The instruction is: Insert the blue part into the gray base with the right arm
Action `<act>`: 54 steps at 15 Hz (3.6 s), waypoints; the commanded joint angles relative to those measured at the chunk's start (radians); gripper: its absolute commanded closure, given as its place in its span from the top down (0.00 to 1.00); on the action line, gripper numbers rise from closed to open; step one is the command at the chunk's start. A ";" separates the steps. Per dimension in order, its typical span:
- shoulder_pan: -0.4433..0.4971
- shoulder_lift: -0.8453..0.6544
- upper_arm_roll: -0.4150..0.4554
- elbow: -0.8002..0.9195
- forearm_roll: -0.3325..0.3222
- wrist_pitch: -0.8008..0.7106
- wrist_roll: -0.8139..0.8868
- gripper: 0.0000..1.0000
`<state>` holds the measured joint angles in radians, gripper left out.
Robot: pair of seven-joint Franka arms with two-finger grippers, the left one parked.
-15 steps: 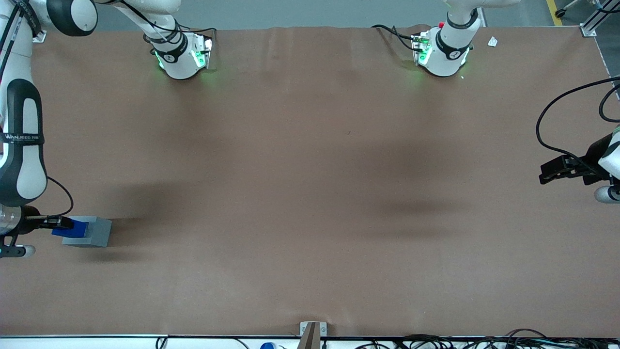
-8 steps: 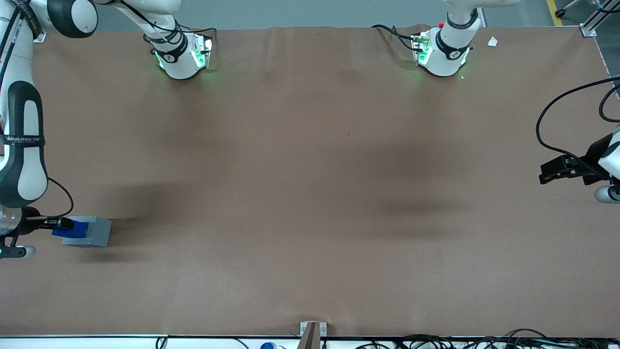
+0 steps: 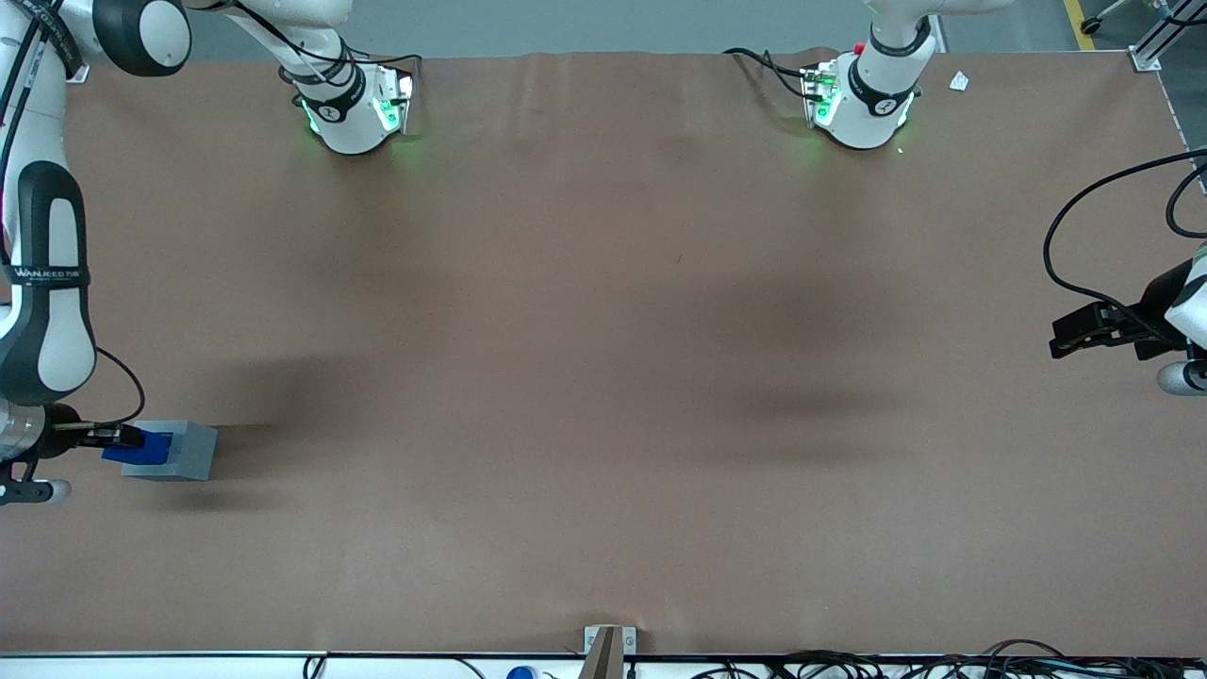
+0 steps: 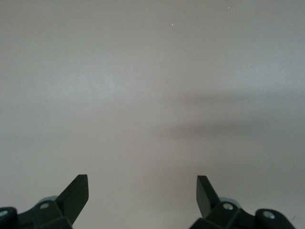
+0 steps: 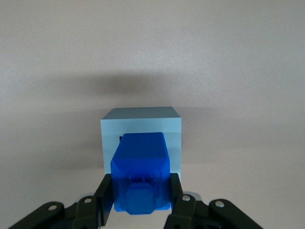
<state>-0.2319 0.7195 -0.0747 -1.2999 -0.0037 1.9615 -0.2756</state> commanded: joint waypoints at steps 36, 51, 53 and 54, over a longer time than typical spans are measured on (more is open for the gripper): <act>0.020 -0.061 0.009 0.050 -0.018 -0.192 0.021 1.00; 0.209 -0.504 0.015 -0.076 0.031 -0.460 0.236 1.00; 0.253 -0.570 0.013 -0.131 0.030 -0.457 0.303 1.00; 0.275 -0.601 0.013 -0.162 0.028 -0.449 0.334 1.00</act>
<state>-0.0048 0.2292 -0.0577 -1.3331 0.0208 1.4854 -0.0135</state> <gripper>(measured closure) 0.000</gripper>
